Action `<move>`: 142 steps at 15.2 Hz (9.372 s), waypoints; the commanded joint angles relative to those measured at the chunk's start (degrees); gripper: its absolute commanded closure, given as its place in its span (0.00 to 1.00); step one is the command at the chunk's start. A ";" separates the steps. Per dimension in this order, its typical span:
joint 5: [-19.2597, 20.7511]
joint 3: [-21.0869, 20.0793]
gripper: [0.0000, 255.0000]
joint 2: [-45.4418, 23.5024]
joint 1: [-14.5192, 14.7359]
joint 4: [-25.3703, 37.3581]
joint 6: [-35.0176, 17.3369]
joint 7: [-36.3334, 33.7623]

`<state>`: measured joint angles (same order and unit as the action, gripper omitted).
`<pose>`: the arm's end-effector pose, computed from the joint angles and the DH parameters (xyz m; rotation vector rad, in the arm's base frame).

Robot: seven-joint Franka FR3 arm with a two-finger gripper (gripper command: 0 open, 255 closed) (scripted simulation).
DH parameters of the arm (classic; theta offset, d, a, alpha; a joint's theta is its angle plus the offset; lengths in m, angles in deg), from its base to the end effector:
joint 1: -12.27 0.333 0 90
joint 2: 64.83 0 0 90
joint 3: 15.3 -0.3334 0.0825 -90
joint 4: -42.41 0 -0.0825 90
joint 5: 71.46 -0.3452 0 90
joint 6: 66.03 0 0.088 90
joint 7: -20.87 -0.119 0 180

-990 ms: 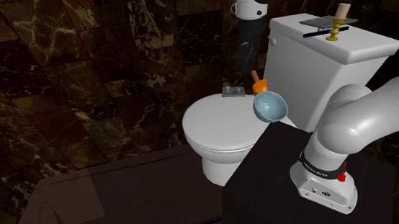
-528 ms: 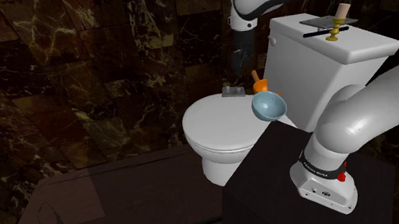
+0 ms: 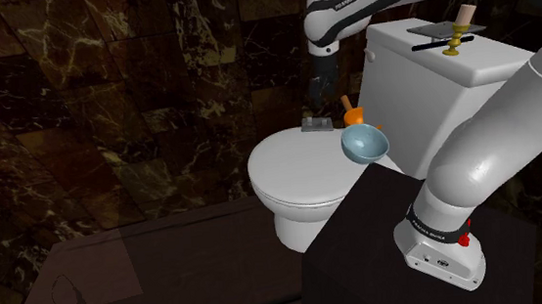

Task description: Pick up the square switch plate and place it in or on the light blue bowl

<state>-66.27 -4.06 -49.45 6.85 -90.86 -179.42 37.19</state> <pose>0.3937 -0.1287 0.4600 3.1323 0.0666 -0.1370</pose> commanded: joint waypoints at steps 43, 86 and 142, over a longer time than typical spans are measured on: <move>-12.95 4.40 1.00 -58.17 -14.08 40.34 -13.12 12.35; -8.75 7.30 1.00 -41.57 -11.91 42.16 4.94 11.42; 8.75 9.98 0.00 3.40 -11.62 -15.51 -9.53 3.80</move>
<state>-57.42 6.14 -46.77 -4.82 -107.20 -190.62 40.99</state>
